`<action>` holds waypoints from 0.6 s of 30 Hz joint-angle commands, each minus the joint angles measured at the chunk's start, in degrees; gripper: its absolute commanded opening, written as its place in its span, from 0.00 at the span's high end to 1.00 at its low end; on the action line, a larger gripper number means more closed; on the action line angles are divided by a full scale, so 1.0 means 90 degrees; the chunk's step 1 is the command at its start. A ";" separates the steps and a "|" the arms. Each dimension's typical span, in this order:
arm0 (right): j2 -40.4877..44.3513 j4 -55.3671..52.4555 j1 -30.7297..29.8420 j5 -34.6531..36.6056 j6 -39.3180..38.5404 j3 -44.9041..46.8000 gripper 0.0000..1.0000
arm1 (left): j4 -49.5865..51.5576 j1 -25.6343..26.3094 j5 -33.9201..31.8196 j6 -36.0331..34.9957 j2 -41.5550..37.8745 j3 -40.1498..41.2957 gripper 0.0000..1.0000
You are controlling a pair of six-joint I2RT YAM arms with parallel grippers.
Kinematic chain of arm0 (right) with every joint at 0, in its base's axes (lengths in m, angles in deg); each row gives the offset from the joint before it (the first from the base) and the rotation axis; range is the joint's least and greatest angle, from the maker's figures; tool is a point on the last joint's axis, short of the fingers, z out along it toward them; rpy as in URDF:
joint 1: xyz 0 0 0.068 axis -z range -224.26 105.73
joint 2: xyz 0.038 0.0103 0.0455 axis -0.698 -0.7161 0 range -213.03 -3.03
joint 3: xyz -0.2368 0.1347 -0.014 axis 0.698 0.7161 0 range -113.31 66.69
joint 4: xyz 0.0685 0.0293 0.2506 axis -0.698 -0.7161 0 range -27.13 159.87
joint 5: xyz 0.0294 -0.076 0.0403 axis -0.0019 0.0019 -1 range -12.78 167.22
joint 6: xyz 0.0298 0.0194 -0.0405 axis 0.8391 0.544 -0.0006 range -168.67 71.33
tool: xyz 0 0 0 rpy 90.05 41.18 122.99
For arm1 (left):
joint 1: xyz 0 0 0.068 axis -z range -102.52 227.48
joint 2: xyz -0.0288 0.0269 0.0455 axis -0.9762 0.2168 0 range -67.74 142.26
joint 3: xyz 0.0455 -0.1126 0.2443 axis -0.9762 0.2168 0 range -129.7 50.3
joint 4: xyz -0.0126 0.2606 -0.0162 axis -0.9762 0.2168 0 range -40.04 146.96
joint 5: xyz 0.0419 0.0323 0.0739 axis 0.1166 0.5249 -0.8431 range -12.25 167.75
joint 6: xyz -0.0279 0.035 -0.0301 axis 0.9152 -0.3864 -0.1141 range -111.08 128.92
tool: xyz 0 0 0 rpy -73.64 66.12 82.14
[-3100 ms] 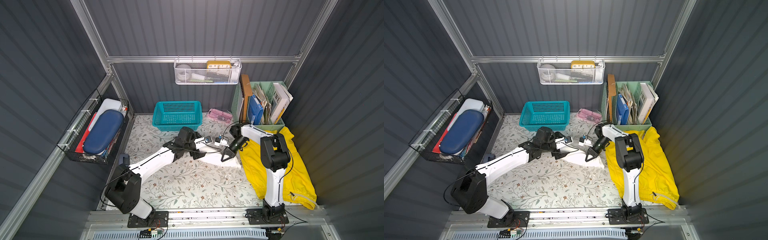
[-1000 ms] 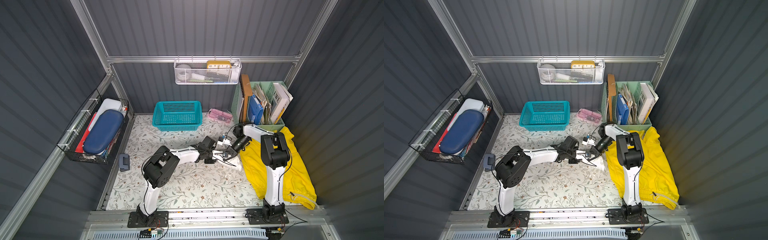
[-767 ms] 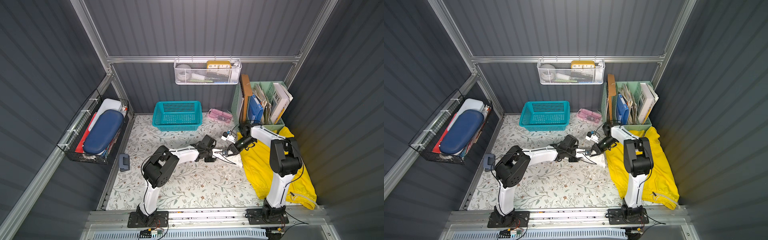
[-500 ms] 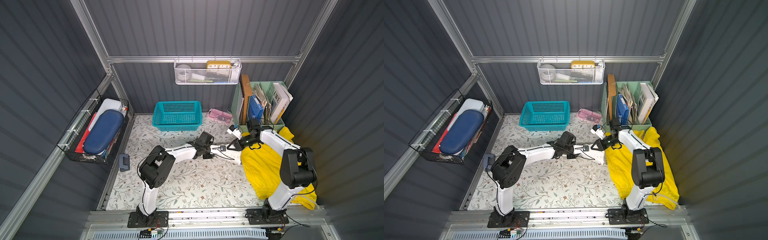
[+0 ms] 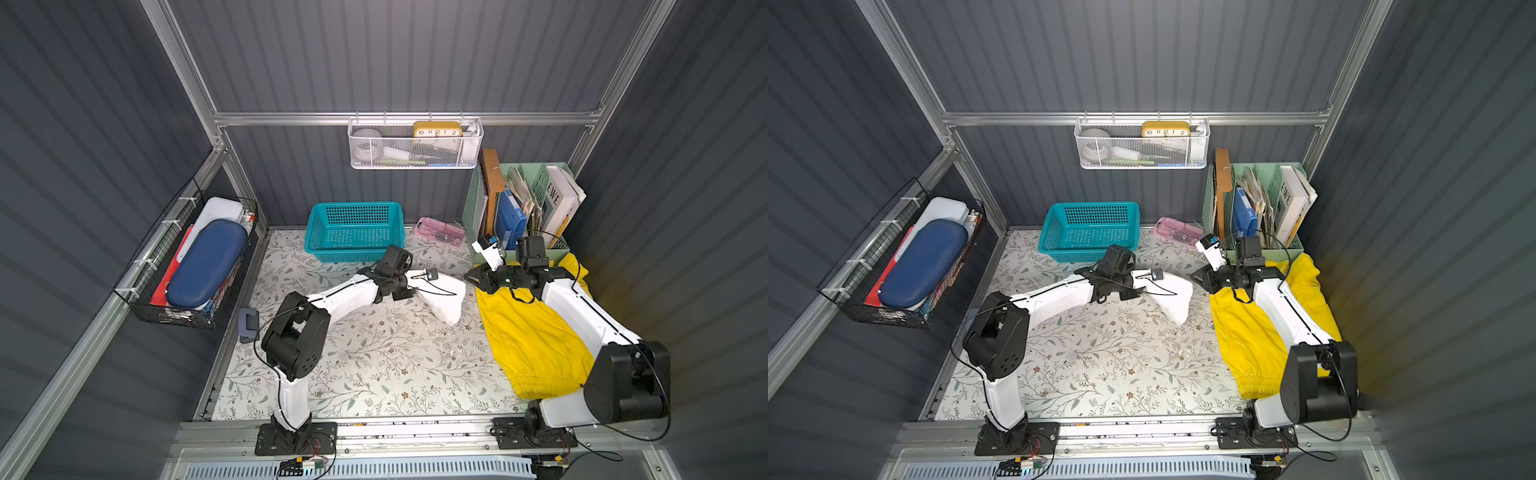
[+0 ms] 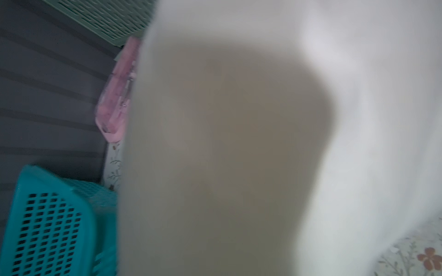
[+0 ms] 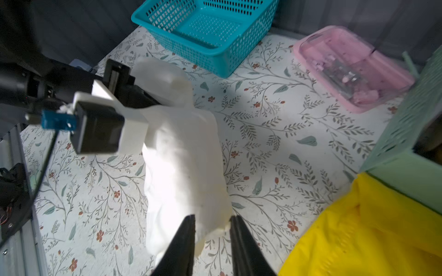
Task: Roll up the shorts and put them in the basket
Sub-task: Pick up the shorts from the center of the board, then place the shorts in the bin.
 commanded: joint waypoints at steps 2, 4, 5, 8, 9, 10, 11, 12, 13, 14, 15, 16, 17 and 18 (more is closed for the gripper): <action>0.0298 0.0741 0.0002 0.0257 0.0202 0.0465 0.73 | -0.0108 -0.0271 -0.0191 -0.0138 -0.0417 -0.0761 1.00; 0.0367 0.0778 -0.0011 0.0257 0.0207 0.0533 0.79 | -0.0185 -0.0360 -0.0314 -0.0243 -0.0378 -0.1060 1.00; 0.0374 0.0785 -0.0018 0.0232 0.0210 0.0548 0.86 | -0.0250 -0.0400 -0.0403 -0.0343 -0.0346 -0.1214 1.00; 0.0351 0.0825 -0.0075 0.0173 0.0301 0.0544 1.00 | -0.0332 -0.0570 -0.0642 -0.0620 -0.0187 -0.1706 1.00; 0.0331 0.0831 -0.0109 0.0124 0.0309 0.0523 1.00 | -0.0370 -0.0645 -0.0713 -0.0713 -0.0139 -0.1893 1.00; 0.0308 0.0818 -0.0148 0.0093 0.0307 0.0510 1.00 | -0.0402 -0.0710 -0.0771 -0.0797 -0.0099 -0.2048 1.00; 0.0280 0.0826 -0.0196 0.0122 0.0300 0.0505 1.00 | -0.0469 -0.0781 -0.0875 -0.0919 -0.0035 -0.2211 1.00; 0.0254 0.0827 -0.0253 0.0123 0.0285 0.0496 1.00 | -0.0534 -0.0849 -0.0975 -0.1044 0.0032 -0.2350 1.00; 0.0209 0.0823 -0.0311 0.0128 0.0271 0.0478 1.00 | -0.0596 -0.0926 -0.1037 -0.1172 0.0084 -0.2464 1.00; 0.0165 0.0790 -0.0384 0.0129 0.0252 0.0443 1.00 | -0.0698 -0.1014 -0.1112 -0.1311 0.0160 -0.2575 1.00; 0.0118 0.0752 -0.0471 0.0132 0.0206 0.0396 1.00 | -0.0875 -0.1120 -0.1182 -0.1443 0.0232 -0.2644 1.00; 0.0075 0.0725 -0.0549 0.0164 0.0171 0.0365 1.00 | -0.1039 -0.1203 -0.1229 -0.1556 0.0285 -0.2683 1.00; 0.0042 0.0741 -0.0640 0.0229 0.0154 0.0332 1.00 | -0.1203 -0.1324 -0.1244 -0.1649 0.0354 -0.2736 1.00; 0.0002 0.0784 -0.0721 0.0264 0.0154 0.0303 1.00 | -0.1352 -0.1441 -0.1254 -0.1712 0.0437 -0.2782 1.00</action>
